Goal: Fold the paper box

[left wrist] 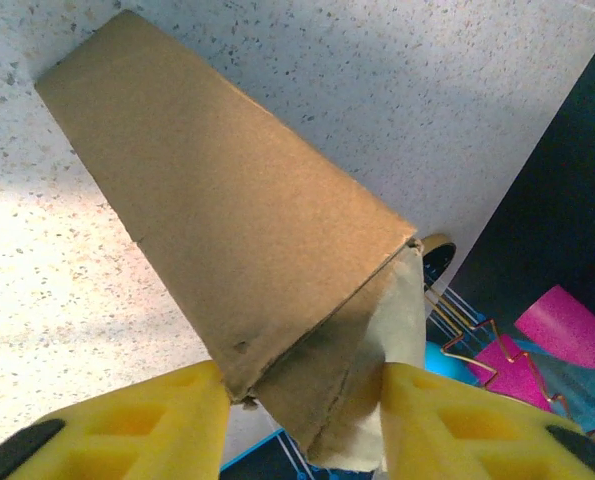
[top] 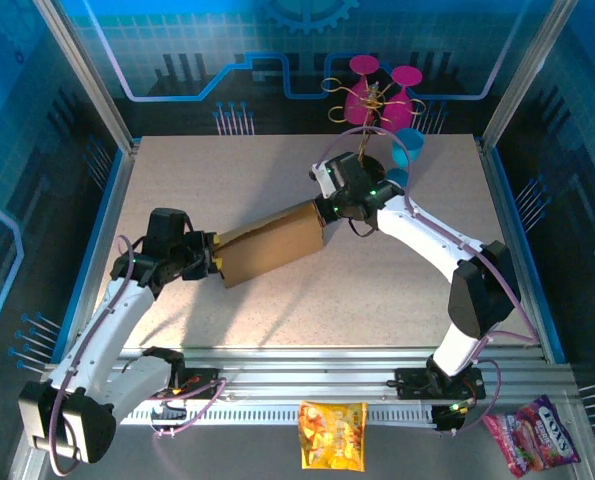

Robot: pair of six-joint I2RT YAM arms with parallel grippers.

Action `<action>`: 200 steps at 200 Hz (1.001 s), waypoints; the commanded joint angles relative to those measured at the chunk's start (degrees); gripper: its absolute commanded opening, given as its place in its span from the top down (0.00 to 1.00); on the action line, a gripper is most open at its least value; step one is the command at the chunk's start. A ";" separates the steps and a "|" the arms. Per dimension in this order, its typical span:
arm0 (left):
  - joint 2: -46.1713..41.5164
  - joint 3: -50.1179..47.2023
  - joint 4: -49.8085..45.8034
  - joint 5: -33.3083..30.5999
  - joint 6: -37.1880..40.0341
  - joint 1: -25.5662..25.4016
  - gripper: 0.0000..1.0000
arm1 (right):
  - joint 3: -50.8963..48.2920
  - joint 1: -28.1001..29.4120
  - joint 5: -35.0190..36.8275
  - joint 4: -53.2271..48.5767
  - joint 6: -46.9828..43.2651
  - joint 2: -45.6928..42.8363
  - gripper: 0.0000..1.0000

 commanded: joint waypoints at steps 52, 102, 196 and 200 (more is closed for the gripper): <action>1.16 -3.38 -2.72 -1.33 2.37 -0.57 0.73 | 0.65 -1.86 -12.83 -9.55 6.25 -5.89 0.52; 1.23 -3.67 -2.66 -1.50 2.73 -0.59 0.79 | -0.29 -10.23 -25.84 -7.40 28.73 -6.65 0.35; 1.25 -3.92 -2.17 -1.24 2.83 -0.74 0.80 | 6.64 -12.39 -32.28 -14.00 37.33 5.13 0.40; 1.28 -3.92 -2.24 -1.24 2.79 -0.75 0.80 | 6.47 -12.34 -32.12 -14.36 37.32 5.38 0.42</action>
